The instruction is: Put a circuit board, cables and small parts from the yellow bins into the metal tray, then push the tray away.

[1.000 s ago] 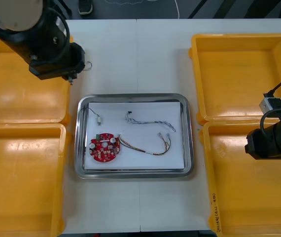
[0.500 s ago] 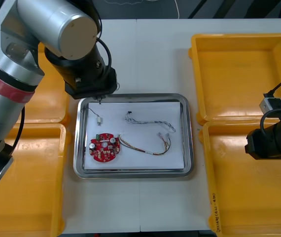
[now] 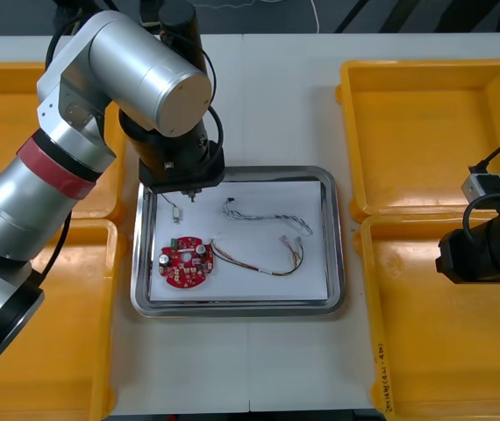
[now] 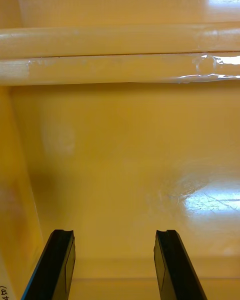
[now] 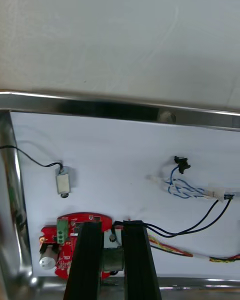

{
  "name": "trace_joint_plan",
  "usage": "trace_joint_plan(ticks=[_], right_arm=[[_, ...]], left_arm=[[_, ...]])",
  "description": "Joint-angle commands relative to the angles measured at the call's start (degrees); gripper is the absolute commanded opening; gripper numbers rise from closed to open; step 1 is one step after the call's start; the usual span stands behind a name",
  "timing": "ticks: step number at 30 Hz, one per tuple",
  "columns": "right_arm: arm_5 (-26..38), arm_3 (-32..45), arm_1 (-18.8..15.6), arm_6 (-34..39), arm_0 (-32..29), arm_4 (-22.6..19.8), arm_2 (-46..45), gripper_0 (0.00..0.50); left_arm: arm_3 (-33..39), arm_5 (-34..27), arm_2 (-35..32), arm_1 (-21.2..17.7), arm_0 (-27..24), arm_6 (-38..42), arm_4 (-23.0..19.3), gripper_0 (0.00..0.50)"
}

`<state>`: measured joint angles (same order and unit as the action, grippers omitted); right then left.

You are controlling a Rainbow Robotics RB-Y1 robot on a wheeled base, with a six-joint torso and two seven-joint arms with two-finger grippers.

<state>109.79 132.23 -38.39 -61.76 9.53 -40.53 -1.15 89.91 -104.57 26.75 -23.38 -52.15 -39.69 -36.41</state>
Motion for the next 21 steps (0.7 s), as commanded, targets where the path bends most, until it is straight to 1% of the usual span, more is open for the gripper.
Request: trace_joint_plan(ticks=[1,4,10,21], right_arm=[[0.2,0.9,0.2,0.2,-0.7,0.0,-1.6,0.461],[0.2,0.9,0.2,0.2,-0.7,-0.1,-1.6,0.460],[0.2,0.9,0.2,0.2,-0.7,0.1,-1.6,0.460],[0.2,1.0,0.2,0.2,-0.7,0.1,-1.6,0.460]], left_arm=[[0.8,2.9,0.5,2.7,1.3,-1.4,3.2,0.000],[0.8,4.7,0.5,3.4,2.7,-2.1,4.6,0.000],[0.8,6.5,0.5,4.0,5.1,-3.2,6.9,0.000],[0.8,7.8,0.5,4.2,8.1,-4.9,8.7,0.000]])
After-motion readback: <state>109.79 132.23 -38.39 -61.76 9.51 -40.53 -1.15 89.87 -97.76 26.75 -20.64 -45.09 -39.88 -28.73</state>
